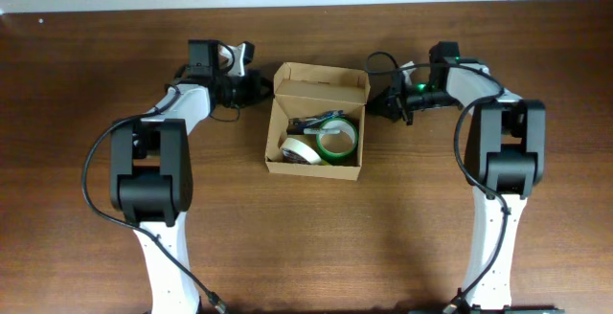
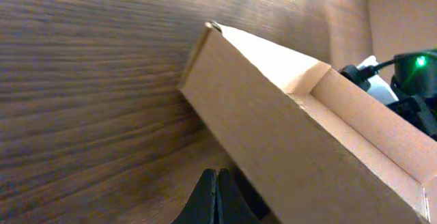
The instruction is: Pack container
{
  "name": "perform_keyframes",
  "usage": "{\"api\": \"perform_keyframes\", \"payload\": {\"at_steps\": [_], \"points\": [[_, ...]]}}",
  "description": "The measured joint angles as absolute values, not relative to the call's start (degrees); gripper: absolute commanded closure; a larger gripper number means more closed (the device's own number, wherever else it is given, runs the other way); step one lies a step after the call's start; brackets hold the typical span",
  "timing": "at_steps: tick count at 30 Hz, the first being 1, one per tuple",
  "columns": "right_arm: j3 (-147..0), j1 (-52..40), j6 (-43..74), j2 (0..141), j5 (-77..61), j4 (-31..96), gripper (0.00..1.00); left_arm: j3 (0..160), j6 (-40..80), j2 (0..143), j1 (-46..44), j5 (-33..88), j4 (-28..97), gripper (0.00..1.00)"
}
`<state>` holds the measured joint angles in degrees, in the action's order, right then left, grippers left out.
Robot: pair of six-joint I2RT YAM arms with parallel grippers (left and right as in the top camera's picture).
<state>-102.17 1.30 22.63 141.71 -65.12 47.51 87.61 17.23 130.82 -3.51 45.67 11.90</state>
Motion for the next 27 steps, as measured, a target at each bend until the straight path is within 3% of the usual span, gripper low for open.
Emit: {"api": "perform_keyframes", "payload": {"at_steps": [27], "points": [[-102.15, -1.17, 18.04, 142.47, -72.2, 41.71, 0.95, 87.61, 17.21, 130.82, -4.6, 49.74, 6.28, 0.98]]}}
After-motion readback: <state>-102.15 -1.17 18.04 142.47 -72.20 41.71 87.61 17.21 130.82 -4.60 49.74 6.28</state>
